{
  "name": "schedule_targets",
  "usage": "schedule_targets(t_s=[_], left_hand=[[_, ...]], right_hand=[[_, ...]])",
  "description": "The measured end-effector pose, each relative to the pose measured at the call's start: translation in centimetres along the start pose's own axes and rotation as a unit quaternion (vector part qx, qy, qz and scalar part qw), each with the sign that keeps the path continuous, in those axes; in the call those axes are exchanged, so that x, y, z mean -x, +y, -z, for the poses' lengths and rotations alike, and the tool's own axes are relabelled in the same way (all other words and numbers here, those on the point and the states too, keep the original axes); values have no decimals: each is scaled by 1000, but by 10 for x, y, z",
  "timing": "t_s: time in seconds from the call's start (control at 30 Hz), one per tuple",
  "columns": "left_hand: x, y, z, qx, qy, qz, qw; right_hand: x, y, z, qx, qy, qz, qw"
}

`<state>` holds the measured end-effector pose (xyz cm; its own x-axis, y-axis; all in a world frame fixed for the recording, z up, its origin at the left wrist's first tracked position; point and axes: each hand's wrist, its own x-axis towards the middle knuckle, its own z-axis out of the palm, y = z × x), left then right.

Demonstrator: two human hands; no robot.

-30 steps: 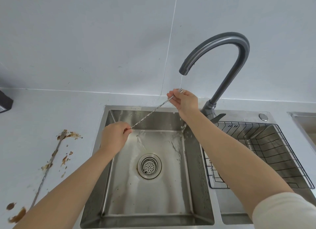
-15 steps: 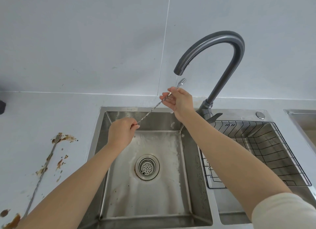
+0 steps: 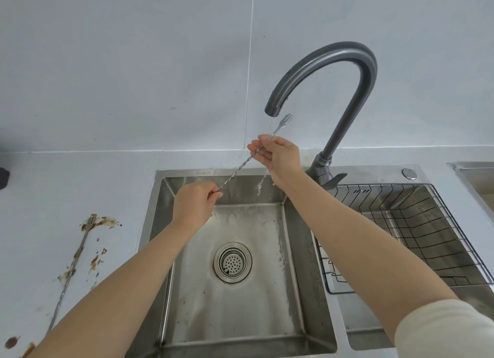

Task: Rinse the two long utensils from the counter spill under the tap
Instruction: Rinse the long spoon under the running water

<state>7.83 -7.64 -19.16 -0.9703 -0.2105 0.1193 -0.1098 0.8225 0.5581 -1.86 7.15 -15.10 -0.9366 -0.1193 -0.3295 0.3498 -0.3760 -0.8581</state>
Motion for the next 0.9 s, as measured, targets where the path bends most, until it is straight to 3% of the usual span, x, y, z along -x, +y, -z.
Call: schedule_targets(t_s=[0.17, 0.37, 0.6, 0.9], left_hand=[[-9, 10, -2, -25, -10, -21, 999], [-19, 15, -3, -29, -10, -7, 1000], [-25, 19, -2, -41, -8, -17, 999], [-28, 24, -2, -25, -2, -2, 1000]], right_hand=[[-1, 1, -2, 53, 42, -22, 997], [-1, -4, 0, 56, -13, 15, 998], [3, -2, -6, 72, 16, -24, 997], [6, -3, -7, 103, -17, 3, 995]])
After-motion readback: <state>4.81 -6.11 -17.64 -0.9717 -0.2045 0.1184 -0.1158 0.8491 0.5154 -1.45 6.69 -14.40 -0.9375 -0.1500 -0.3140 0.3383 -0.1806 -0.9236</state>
